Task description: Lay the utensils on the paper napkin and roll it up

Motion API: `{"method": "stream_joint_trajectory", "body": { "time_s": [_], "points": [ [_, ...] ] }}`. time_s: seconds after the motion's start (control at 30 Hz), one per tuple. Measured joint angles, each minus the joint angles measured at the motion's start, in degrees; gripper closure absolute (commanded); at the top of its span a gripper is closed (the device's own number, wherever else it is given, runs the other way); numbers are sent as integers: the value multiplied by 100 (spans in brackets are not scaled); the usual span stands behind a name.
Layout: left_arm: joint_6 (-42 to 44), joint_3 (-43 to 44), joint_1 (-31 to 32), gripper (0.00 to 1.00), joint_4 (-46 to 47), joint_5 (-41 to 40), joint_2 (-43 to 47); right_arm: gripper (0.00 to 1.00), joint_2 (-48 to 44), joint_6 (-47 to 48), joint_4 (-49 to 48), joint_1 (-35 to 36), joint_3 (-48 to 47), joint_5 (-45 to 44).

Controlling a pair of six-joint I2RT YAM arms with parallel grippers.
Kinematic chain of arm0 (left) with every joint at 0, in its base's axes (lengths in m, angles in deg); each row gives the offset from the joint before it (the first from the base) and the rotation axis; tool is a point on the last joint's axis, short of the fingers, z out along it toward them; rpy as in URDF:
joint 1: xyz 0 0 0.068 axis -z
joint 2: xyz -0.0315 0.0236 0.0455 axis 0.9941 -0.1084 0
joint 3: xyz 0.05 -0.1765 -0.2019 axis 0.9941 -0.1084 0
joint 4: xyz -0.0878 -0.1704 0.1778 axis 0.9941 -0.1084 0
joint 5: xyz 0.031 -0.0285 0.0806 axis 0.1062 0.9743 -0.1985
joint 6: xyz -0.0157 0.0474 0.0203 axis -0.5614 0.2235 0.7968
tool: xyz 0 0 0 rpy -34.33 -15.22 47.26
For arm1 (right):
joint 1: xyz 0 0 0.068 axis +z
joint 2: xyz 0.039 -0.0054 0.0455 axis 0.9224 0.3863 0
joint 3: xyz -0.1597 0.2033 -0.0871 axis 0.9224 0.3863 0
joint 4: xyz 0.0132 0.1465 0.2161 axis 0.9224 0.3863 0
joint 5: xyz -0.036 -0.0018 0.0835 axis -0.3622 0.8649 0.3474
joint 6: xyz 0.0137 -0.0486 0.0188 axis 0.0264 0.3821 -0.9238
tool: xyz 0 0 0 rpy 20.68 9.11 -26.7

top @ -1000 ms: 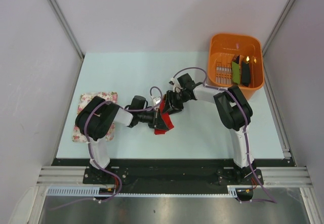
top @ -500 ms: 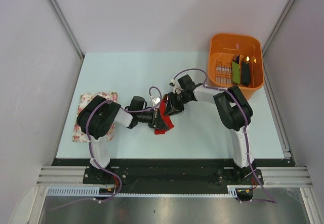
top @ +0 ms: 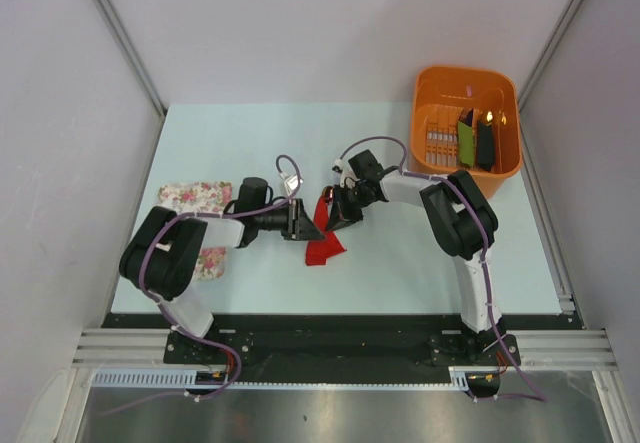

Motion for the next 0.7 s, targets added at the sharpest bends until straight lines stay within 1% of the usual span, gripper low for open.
{"method": "stream_joint_trajectory", "body": {
  "time_s": [0.1, 0.3, 0.33, 0.4, 0.43, 0.5, 0.53, 0.7],
  "points": [
    [140, 0, -63, 77, -221, 4, 168, 100, 0, 11, -2, 2, 0, 0],
    [293, -201, -70, 89, -485, -15, -118, 100, 0, 11, -2, 4, -2, -2],
    [313, -221, -83, 92, -514, -24, -240, 97, 0, 9, -2, 4, -2, -2],
    [302, -238, -146, 95, -529, -24, -533, 86, 0, 9, 4, 4, -4, -2],
    [249, -225, -219, 98, -448, 120, -671, 74, 0, 2, 11, 4, -9, -2],
    [85, -219, -328, 100, -260, 409, -868, 63, 0, -57, 17, 4, -20, 48],
    [42, -216, -367, 100, -223, 459, -909, 55, 0, -85, 17, 2, -44, 87],
    [-107, -181, -417, 100, -138, 616, -1043, 41, -26, -284, 7, 17, -129, 197]
  ]
}}
